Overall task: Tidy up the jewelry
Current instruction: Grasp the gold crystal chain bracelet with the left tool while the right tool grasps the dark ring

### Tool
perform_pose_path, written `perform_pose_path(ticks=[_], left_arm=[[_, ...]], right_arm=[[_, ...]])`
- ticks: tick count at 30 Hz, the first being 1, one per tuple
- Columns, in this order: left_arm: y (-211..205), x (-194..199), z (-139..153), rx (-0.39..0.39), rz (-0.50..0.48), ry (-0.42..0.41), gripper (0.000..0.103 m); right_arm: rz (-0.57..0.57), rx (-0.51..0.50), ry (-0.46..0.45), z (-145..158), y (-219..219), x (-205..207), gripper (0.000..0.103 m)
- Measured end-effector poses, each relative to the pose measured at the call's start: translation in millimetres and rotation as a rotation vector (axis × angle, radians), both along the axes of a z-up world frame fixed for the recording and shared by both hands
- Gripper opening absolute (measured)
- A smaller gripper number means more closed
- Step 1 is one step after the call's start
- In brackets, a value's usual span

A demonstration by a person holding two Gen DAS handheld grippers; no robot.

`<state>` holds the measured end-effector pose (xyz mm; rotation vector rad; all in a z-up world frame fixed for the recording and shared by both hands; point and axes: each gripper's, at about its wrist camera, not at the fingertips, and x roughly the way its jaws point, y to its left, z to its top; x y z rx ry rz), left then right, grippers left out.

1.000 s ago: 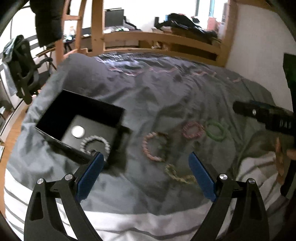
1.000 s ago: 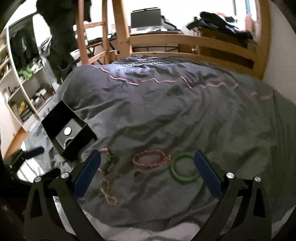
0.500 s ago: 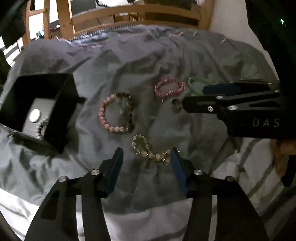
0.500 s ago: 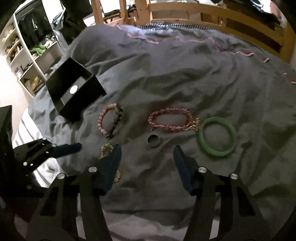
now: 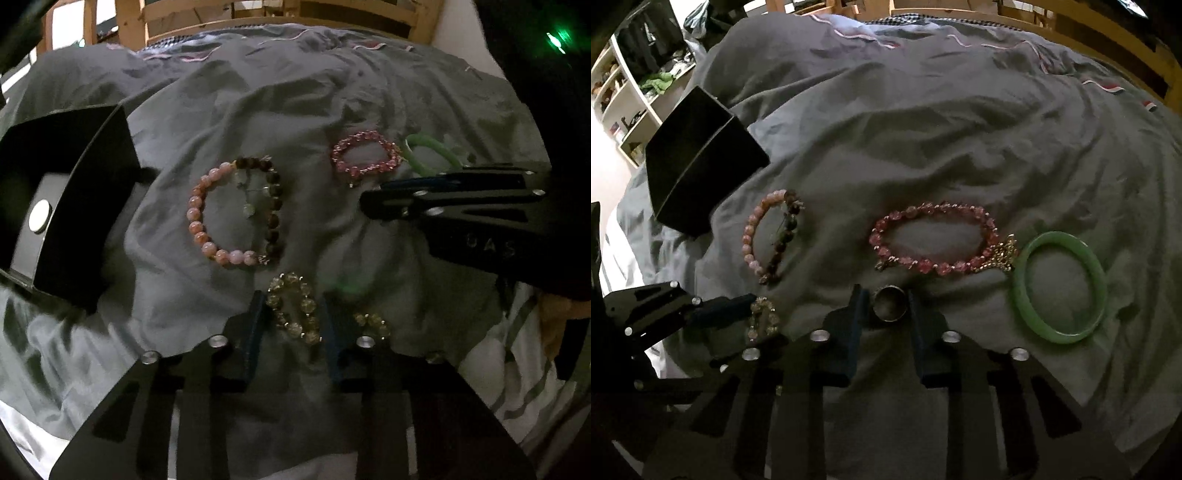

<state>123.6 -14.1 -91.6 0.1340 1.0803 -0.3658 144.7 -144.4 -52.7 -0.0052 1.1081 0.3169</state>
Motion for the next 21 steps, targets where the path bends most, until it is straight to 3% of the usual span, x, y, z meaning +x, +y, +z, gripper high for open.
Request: perform_pose_path(ticks=[8,21], left_arm=[[4.6,0.2,6.2,-0.01,0.009,-0.003,0.008],[8.0,-19.9,37.3,-0.039,0.005,-0.061,0.007]], right_arm=[[0.013,0.012,-0.029,11.0,2.4,-3.6,0.02],[0.016,0.018,-0.097,38.1,8.3,-25.3,0.02]])
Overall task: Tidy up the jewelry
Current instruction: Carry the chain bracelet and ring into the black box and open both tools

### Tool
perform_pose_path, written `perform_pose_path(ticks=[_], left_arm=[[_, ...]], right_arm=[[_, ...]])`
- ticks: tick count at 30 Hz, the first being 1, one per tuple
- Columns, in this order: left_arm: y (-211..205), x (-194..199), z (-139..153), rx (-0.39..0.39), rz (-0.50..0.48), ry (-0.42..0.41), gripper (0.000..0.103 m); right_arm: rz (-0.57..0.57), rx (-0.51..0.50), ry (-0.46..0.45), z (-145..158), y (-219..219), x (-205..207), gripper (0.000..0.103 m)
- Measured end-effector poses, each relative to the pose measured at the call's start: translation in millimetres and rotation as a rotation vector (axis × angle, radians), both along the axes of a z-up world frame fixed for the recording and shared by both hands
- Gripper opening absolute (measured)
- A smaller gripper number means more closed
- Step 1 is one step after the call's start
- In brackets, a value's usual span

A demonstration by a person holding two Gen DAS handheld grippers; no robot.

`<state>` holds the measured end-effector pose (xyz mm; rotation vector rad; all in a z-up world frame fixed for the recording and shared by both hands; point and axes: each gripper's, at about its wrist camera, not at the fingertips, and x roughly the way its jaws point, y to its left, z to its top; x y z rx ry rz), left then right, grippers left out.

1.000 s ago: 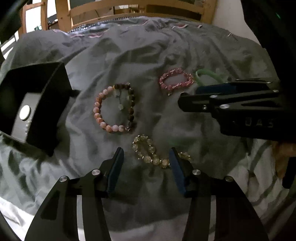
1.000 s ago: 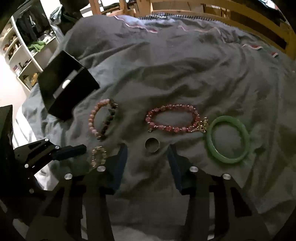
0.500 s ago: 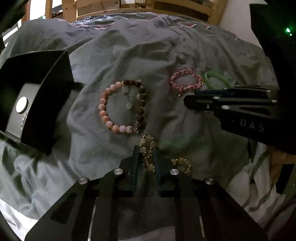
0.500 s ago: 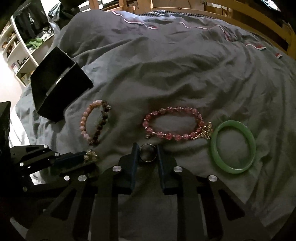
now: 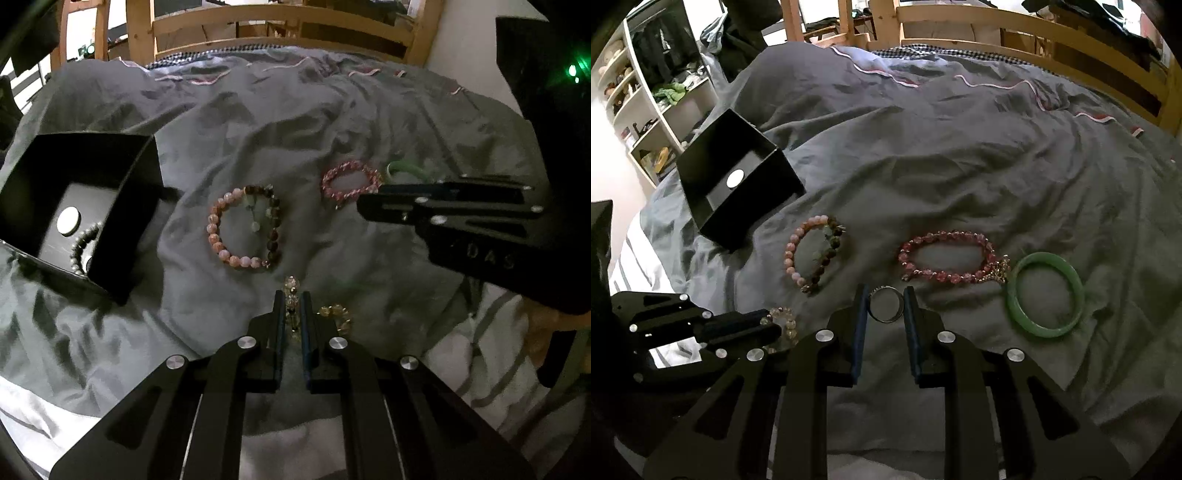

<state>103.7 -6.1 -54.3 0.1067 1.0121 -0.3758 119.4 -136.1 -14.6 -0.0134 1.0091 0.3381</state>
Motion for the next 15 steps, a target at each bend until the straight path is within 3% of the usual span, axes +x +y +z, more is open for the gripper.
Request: perform_pose_path(ticks=[15], left_arm=[[33.0,-2.9,55.5,-0.056,0.064,-0.114,0.007]], right_arm=[[0.038,0.007,-0.115,50.7,20.0,-11.7,0.02]])
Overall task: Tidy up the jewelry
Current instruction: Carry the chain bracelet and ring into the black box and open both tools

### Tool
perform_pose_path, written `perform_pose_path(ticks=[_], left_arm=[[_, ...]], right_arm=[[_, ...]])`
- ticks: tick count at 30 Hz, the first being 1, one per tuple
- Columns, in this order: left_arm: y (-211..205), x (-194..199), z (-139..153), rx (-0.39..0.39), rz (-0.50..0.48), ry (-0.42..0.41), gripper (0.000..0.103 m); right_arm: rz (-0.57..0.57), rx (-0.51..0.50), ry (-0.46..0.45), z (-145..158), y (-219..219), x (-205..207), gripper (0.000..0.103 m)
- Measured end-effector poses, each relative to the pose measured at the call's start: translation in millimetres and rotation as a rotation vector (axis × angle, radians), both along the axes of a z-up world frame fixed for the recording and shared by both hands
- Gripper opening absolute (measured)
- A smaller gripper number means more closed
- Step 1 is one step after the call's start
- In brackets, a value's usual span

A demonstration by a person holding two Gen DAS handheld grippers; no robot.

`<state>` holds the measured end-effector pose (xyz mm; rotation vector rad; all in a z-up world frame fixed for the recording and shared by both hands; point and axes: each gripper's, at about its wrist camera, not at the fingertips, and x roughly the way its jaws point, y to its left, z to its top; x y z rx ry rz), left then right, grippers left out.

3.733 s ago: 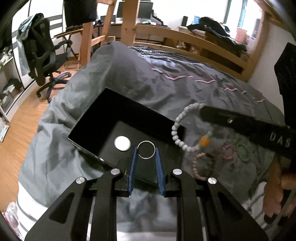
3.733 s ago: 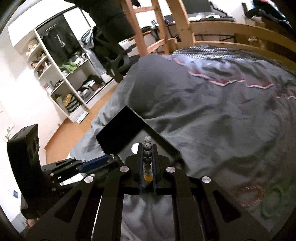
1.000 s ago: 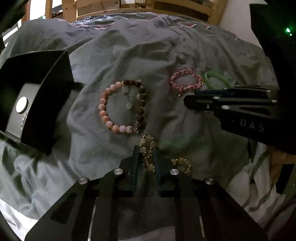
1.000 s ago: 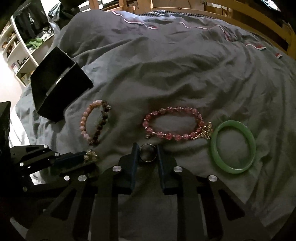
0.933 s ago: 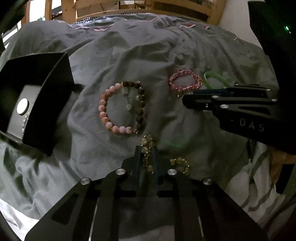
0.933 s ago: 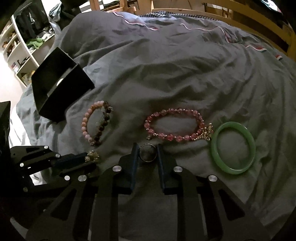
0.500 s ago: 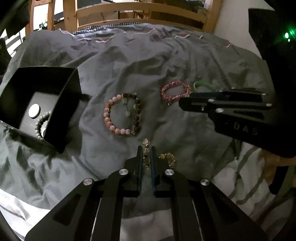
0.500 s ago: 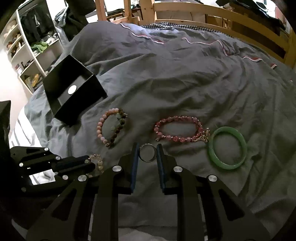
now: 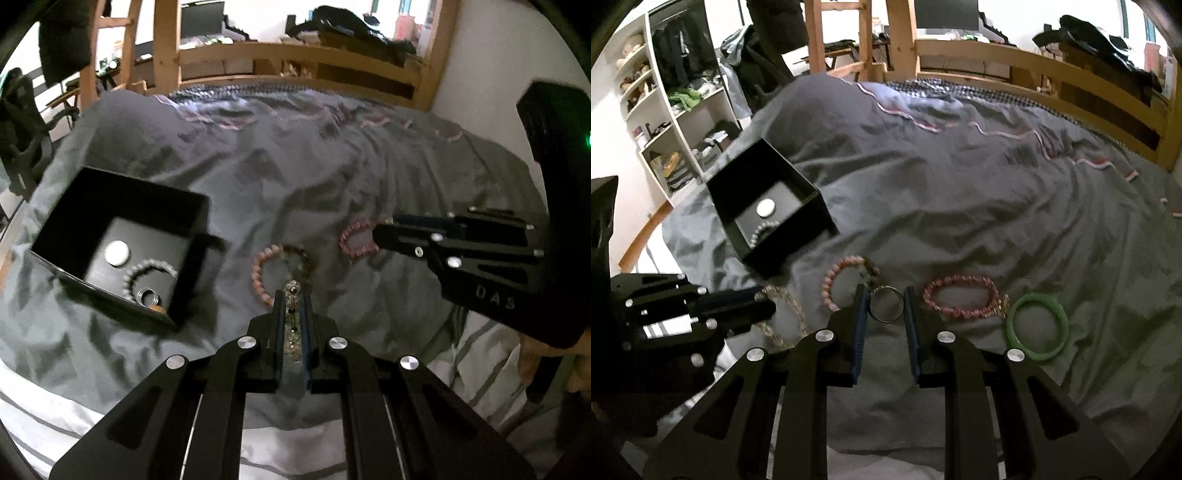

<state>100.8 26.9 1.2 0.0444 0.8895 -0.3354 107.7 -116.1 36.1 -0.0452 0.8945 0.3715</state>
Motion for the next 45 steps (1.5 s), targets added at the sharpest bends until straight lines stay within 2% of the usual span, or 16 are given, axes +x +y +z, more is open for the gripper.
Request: perform_pose_path(ticks=[16,25,31,39,45], left_arm=[[68.9,20.3,43.8,-0.001,0.145,-0.097,0.007],[106.5,36.5,56.6,-0.008,0.221,-0.125,0.007],[119.1,50.9,52.6,0.011,0.247,-0.133,0.007],[139.8,72.1,31.1,0.01,0.294,-0.064,0.007],[142.3,73.4,27.3,0.006,0.299,-0.057,0.007]], right_arm=[[0.091,0.024,-0.08,27.0,68.2,23.7,0.02],[0.144,0.013,-0.072,23.5,106.0,43.0,0.02],[0.174,0.007,-0.042,7.4,129.8,55.2,0.02],[0.21,0.016,-0.01,-19.3,150.1,63.1,0.02],[0.232,0.03,0.014,-31.6,153.7,62.5,0.02]])
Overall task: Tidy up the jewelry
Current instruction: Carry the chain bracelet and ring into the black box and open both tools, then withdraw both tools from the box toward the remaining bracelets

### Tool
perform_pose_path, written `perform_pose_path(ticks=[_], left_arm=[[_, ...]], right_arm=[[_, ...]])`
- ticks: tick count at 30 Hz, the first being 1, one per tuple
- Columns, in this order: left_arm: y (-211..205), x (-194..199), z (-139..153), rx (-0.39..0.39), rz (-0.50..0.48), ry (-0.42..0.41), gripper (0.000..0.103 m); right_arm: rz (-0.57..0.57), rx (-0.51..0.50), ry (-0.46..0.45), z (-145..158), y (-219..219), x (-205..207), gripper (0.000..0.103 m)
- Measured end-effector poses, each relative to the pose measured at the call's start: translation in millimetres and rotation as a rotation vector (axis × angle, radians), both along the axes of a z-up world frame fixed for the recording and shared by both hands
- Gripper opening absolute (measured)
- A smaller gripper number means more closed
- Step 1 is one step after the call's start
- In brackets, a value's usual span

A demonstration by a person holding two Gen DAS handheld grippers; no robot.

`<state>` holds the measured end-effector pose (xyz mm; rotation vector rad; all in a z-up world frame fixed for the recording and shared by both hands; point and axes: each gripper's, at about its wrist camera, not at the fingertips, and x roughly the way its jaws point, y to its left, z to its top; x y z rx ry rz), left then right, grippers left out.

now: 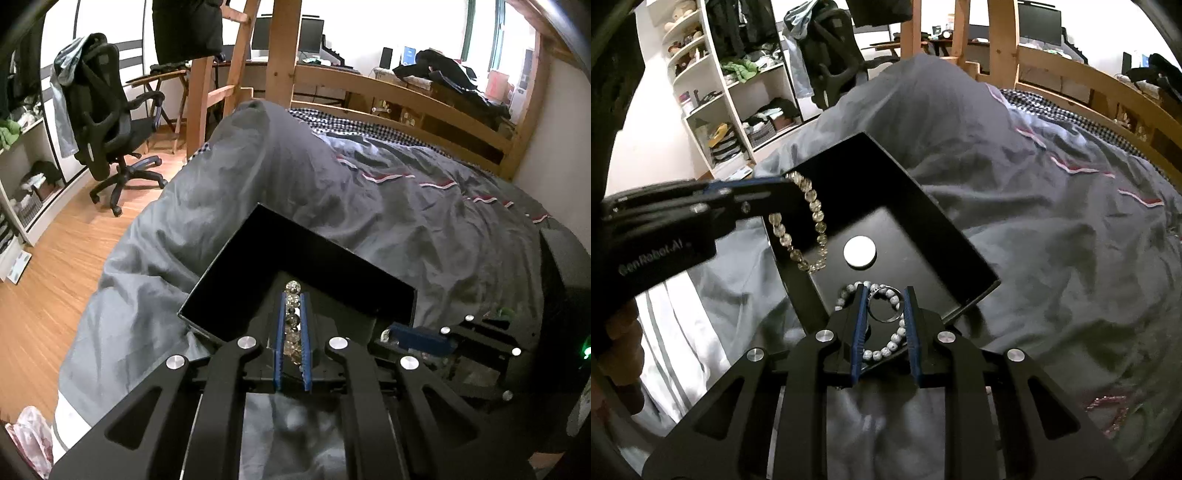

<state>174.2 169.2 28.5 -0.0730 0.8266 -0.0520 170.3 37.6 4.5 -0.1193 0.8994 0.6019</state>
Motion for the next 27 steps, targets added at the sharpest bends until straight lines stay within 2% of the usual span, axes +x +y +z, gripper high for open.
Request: perform_pose_path(ticks=[6,7,8,10,11,12,13,14,15,18,22,25,27], left_arm=[[1.5,0.3,0.6,-0.007,0.004,0.002,0.008],[1.7,0.1,1.0,0.007,0.015,-0.002,0.008],[0.9,-1.9,2.6,0.014,0.021,-0.011,0.008],[2.2,-3.7,6.6,0.002,0.028,-0.022,0.012],[3.0,-5.0,8.4,-0.002,0.031,-0.028,0.02],[2.8,-6.3,10.0,0.002,0.036,-0.037,0.037],[2.2,-8.4,12.6,0.014,0.046,-0.053,0.047],[1.4,-10.7,15.1,0.026,0.054,-0.071,0.064],[0.1,-14.0,18.5,0.037,0.061,-0.093,0.075],[-5.7,-19.5,23.8,0.044,0.051,-0.132,0.086],[-25.4,-25.6,23.5,0.053,0.002,-0.144,0.09],[-40.7,-33.0,19.3,0.009,-0.048,-0.13,0.092],[-54.9,-40.2,16.7,0.021,-0.077,-0.125,0.092]], right_arm=[[0.034,0.041,0.035,-3.9,0.2,0.0,0.023],[0.04,0.053,0.04,-4.3,-0.5,-0.2,0.031],[0.037,0.057,0.039,-4.0,-2.4,-0.7,0.046],[0.028,0.087,0.015,-0.2,-9.0,-4.4,0.063],[0.011,0.091,0.002,2.5,-12.8,-6.0,0.073],[-0.007,0.089,-0.01,5.0,-16.2,-6.6,0.078],[-0.032,0.092,-0.028,8.6,-21.8,-7.8,0.086],[-0.048,0.099,-0.037,11.2,-26.8,-8.4,0.094],[-0.076,0.118,-0.046,14.9,-35.5,-8.8,0.094],[-0.139,0.121,-0.05,21.2,-59.1,-9.3,0.1],[-0.227,0.071,-0.072,28.8,-98.1,-18.0,0.099],[-0.282,0.054,-0.073,35.8,-130.3,-24.4,0.1],[-0.318,0.038,-0.083,41.0,-151.2,-32.9,0.1]])
